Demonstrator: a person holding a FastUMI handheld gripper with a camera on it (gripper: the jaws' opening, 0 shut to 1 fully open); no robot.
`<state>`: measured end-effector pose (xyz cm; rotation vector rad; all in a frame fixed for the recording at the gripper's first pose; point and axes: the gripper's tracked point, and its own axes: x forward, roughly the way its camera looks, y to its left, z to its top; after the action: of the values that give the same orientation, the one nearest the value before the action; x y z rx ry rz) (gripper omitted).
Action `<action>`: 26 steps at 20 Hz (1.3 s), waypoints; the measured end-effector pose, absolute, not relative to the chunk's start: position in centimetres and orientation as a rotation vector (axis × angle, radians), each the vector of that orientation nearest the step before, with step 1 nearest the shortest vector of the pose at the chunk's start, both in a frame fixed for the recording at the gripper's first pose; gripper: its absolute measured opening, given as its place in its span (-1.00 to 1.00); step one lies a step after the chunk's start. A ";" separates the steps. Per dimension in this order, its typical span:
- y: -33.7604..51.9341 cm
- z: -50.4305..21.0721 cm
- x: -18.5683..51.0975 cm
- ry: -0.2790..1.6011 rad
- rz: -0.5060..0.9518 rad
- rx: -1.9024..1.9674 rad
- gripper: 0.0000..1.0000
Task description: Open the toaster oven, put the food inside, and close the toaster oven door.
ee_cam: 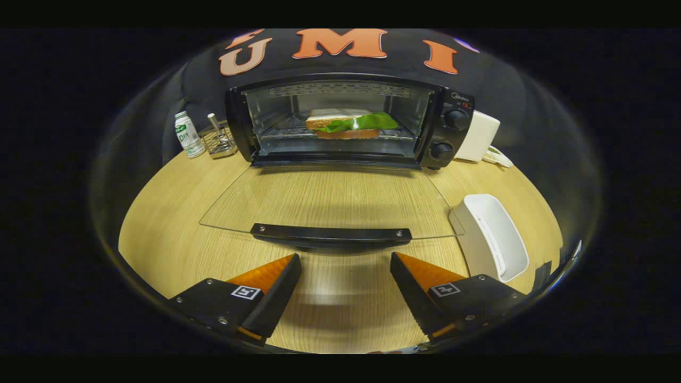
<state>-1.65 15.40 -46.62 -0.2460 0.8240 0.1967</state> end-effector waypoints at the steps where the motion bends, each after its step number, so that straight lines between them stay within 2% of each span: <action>1: 15.4 -46.9 -1.7 0.839 0.201 -0.257 1.00; 7: 15.7 -45.1 -1.5 0.813 0.212 -0.248 1.00; 14: 16.8 -39.7 0.2 0.723 0.221 -0.229 1.00; 18: 18.6 -35.8 3.5 0.628 0.217 -0.177 1.00; 26: 20.0 -32.2 10.6 0.505 0.183 -0.151 1.00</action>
<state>10.60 19.97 -32.20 -0.1509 0.5048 0.1832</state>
